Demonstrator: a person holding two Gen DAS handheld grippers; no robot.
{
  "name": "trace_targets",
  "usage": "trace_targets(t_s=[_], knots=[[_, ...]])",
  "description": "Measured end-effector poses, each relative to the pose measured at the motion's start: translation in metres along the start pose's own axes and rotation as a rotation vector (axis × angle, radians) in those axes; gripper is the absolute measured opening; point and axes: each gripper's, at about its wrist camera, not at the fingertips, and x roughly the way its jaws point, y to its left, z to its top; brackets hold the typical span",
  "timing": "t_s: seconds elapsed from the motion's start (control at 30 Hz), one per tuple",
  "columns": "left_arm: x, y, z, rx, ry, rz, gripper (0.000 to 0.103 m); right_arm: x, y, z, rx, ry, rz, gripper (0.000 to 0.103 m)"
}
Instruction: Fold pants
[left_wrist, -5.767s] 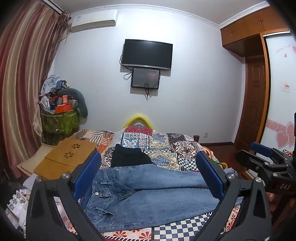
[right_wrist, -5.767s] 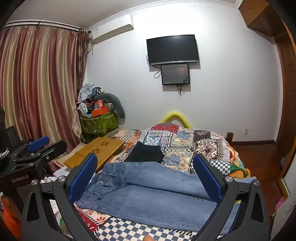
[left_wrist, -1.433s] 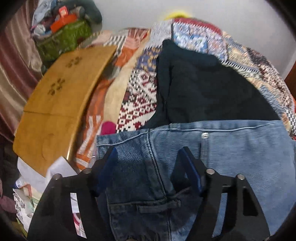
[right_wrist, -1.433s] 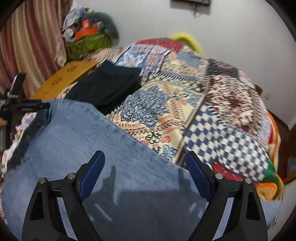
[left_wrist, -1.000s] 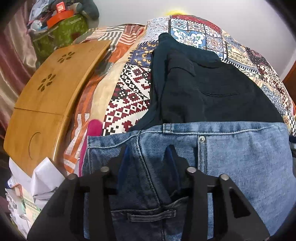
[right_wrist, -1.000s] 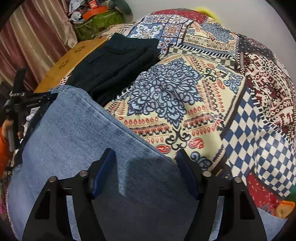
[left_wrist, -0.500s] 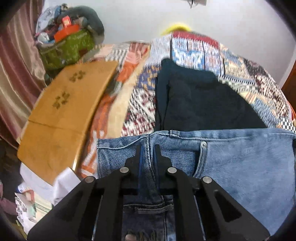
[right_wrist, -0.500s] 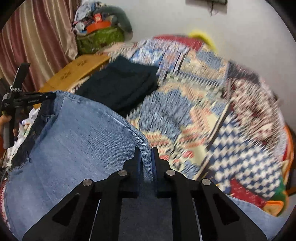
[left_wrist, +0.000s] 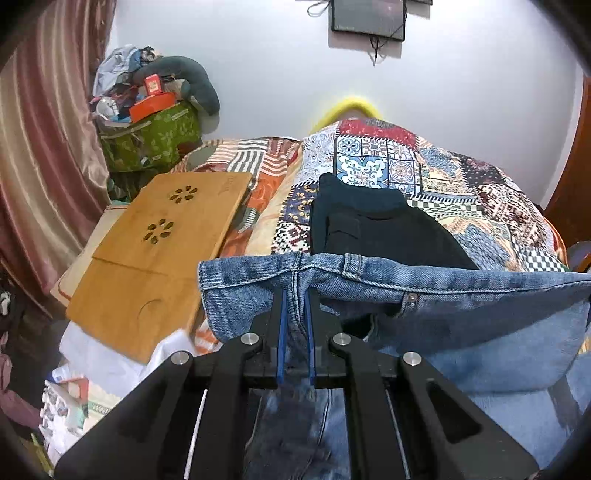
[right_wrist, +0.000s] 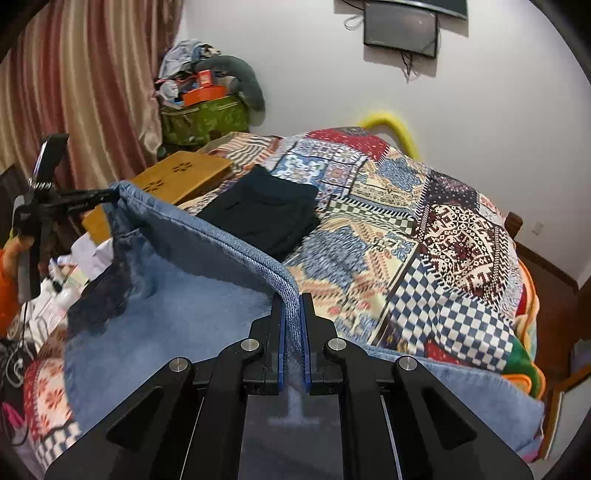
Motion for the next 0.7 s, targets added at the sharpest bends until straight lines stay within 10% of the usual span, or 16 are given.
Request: trace_targets(t_s=[0.7], knots=[[-0.095,0.049,-0.133,-0.09,0.119,-0.032,0.011,-0.064,0.062,-0.106,0.158,0.058,0.141,0.013]])
